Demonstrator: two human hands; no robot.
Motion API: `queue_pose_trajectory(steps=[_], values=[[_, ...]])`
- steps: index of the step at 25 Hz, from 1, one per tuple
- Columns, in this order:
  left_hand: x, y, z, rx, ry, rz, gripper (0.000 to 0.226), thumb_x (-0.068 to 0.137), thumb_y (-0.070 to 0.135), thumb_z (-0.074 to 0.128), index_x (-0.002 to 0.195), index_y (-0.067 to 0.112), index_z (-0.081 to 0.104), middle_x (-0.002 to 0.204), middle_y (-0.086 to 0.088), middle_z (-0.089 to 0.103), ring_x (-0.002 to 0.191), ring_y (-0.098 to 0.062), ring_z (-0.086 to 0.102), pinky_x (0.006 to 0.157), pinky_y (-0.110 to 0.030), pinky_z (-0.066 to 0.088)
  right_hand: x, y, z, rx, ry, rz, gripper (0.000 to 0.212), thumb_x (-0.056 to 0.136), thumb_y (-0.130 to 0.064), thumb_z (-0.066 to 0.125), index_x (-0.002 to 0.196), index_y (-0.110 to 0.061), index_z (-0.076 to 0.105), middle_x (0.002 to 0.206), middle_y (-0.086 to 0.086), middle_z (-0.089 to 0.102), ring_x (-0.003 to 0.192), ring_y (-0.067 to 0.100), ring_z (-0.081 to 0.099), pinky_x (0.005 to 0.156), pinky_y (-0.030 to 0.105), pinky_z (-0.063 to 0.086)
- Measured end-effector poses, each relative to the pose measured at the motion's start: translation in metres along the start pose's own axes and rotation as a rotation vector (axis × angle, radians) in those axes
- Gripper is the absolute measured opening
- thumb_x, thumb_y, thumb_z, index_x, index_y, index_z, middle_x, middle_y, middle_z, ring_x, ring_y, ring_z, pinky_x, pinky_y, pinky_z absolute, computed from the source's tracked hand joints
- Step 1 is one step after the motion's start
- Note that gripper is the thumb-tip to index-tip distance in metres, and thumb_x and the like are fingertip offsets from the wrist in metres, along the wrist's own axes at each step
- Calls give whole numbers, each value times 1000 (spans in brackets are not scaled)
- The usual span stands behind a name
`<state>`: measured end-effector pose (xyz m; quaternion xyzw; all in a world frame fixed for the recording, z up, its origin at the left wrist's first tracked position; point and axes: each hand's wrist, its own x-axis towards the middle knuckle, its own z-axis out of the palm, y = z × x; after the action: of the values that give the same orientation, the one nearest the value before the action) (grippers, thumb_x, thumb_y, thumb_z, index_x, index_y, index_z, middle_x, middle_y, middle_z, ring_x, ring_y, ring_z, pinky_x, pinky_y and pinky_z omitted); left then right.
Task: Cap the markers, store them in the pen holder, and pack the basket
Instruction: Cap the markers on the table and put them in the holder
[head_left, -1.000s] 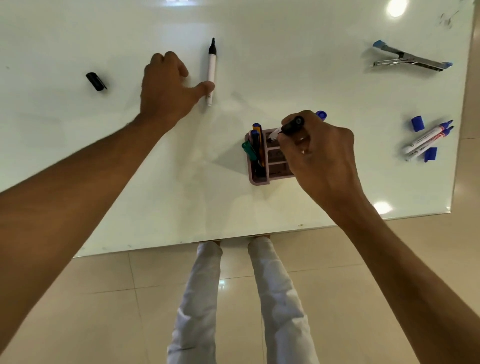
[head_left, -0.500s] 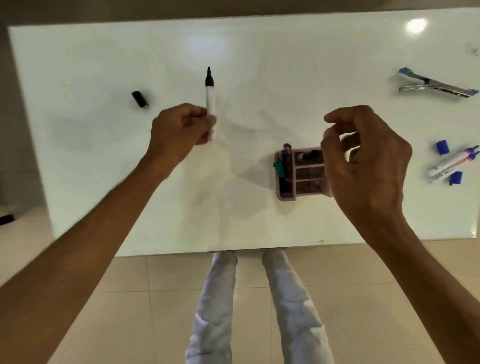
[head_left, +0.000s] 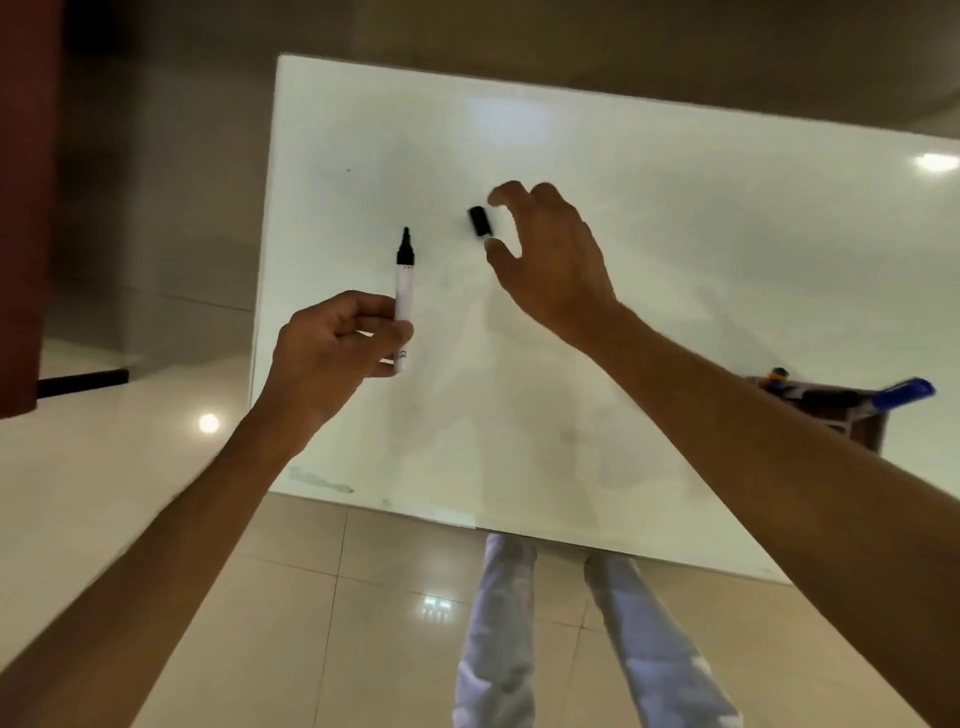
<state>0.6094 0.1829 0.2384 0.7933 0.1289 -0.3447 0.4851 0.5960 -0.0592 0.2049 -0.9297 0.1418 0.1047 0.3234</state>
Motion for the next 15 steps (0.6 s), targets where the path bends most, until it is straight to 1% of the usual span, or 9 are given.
queue_pose_trajectory(steps=[2,3,6,8,9,10,12,13,15], values=[[2,-3,-14,9,-27,15,15,88,17,86,101,24,82,89,-3,82,82,-25,80,84,-44,68,28,-7,23,-73,-72,-48,48,103,-24,58,150,-23,48,139,10,49,120,30,56,87,42,57],[3,-3,-17,8,-45,22,16,87,17,87,100,25,82,88,-2,81,82,-26,80,84,-44,68,36,-6,32,-132,-97,-71,48,103,-20,57,150,-21,49,142,12,46,123,31,52,87,43,58],[5,-3,-26,13,-84,29,17,79,28,87,95,30,82,90,-1,81,88,-30,81,83,-42,68,47,-5,48,-280,-96,-119,38,98,2,51,134,-7,59,130,18,50,113,34,53,83,46,57],[6,-4,-27,31,-107,40,20,76,36,84,95,32,81,90,1,81,89,-29,81,85,-42,67,44,-3,49,-179,-96,-89,35,92,6,52,123,-4,66,118,18,59,103,34,60,82,42,55],[6,-3,-27,46,-115,44,21,75,39,83,95,33,80,91,1,81,89,-28,82,88,-43,67,40,-2,45,-39,-98,-15,31,89,5,58,116,-4,71,110,16,67,97,34,66,82,39,57],[6,-3,-26,55,-125,48,22,75,41,83,95,33,80,91,2,80,89,-27,82,90,-46,66,36,-2,39,186,-108,118,25,86,3,66,109,-5,75,100,13,74,90,33,73,82,37,61],[6,-1,-19,36,-147,55,19,78,36,84,96,32,80,89,4,80,84,-26,82,92,-50,65,19,-1,20,797,-172,432,19,82,0,80,101,-3,78,90,12,79,85,31,79,84,36,66],[6,0,-15,26,-161,61,16,81,31,85,97,31,81,88,5,79,81,-24,81,92,-50,65,8,1,9,1069,-183,520,18,83,1,82,100,0,78,90,13,78,86,31,79,86,37,66],[4,3,-5,37,-189,96,14,88,24,86,99,31,82,86,5,78,75,-19,77,91,-45,66,-16,12,-9,1388,-141,581,13,89,0,79,102,3,76,93,17,75,90,32,76,89,38,64]])
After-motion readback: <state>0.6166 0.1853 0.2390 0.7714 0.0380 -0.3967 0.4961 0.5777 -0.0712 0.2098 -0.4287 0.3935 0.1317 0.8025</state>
